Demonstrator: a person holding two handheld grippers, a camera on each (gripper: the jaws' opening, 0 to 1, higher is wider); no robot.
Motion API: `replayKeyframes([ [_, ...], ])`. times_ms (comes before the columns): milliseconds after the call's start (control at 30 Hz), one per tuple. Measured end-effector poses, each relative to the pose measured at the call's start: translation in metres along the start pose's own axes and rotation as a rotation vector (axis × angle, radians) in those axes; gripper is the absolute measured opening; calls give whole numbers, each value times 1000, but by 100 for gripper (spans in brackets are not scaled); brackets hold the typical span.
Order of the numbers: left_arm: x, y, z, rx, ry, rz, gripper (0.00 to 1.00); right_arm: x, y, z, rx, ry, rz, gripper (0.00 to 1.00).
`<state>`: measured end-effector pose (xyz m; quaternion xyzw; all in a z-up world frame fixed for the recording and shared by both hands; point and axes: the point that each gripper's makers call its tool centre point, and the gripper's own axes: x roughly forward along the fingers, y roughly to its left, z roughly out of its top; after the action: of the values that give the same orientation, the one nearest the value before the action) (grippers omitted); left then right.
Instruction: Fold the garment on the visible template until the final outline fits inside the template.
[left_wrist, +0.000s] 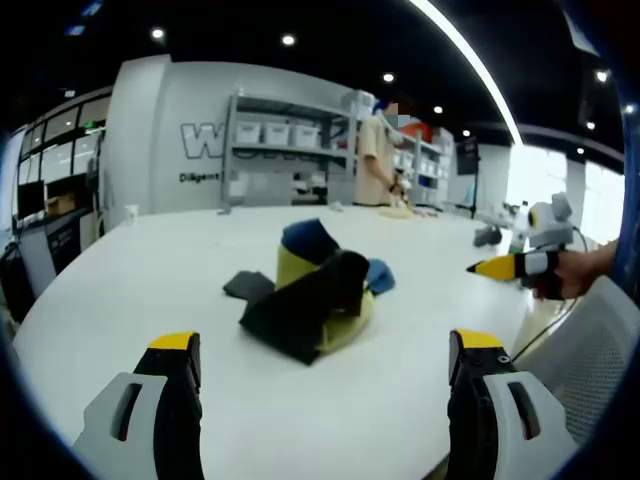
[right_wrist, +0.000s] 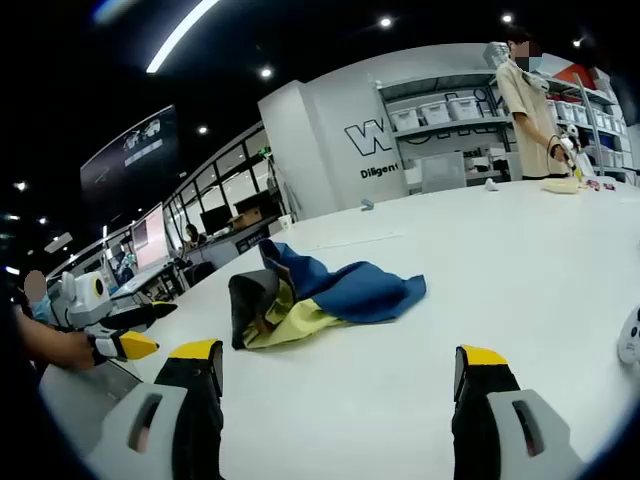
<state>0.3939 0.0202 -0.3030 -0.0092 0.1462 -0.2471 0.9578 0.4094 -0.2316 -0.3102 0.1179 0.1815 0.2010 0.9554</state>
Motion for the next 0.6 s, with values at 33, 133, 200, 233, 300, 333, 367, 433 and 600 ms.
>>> replayKeyframes([
  [33,0,0,0,-1,0,1,98,0,0,1,-1,-5,1,96],
  [133,0,-2,3,-3,-8,0,99,-1,0,2,-1,-16,2,96],
  [200,0,-2,3,-4,-9,-1,99,-2,0,2,2,-15,2,96],
  [233,0,-3,3,-5,-9,-4,99,-2,0,3,4,-17,1,96],
  [300,0,-4,4,-7,-12,-7,99,-2,-1,4,7,-21,0,97],
  [333,0,-3,4,-7,-12,-7,99,-2,-1,4,7,-22,0,97],
  [367,0,-2,3,-7,-12,-8,99,-2,-1,3,7,-21,0,97],
  [433,0,-3,3,-9,-12,-12,99,-2,-1,3,8,-21,-1,97],
  [600,1,-3,2,-10,-9,-17,99,-2,0,4,7,-21,1,98],
])
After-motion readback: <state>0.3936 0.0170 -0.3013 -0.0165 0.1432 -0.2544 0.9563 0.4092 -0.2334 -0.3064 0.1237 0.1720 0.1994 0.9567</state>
